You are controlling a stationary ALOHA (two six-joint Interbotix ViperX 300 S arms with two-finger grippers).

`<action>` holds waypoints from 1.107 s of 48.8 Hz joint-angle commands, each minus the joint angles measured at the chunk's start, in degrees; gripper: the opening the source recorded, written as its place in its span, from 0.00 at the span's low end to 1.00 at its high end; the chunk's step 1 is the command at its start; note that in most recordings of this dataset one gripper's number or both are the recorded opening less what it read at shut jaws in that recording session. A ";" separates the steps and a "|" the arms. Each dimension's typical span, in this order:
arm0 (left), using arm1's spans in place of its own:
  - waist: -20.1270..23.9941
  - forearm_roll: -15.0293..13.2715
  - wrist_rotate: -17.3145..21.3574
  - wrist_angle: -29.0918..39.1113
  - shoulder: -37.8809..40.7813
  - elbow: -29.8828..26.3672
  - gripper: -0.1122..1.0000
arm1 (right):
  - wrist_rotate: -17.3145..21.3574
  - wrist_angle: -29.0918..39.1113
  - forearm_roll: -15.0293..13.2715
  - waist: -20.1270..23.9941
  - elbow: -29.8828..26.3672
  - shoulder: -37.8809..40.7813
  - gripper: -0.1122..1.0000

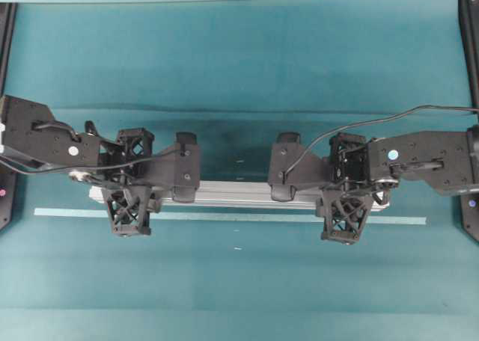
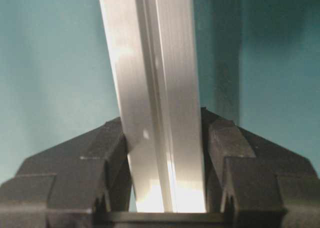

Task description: Lift the metal rail with both hands and move it towards you.

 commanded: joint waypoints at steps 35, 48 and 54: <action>-0.79 -0.18 -0.97 -5.01 1.67 1.58 0.36 | 0.62 -4.75 0.44 0.26 0.62 2.90 0.46; -0.79 -0.18 -2.55 -7.21 2.29 2.20 0.36 | 0.62 -4.75 0.44 0.35 0.62 3.08 0.46; -0.79 -0.18 -2.46 -7.65 2.37 2.20 0.36 | 0.53 -4.92 0.44 0.35 0.62 3.08 0.46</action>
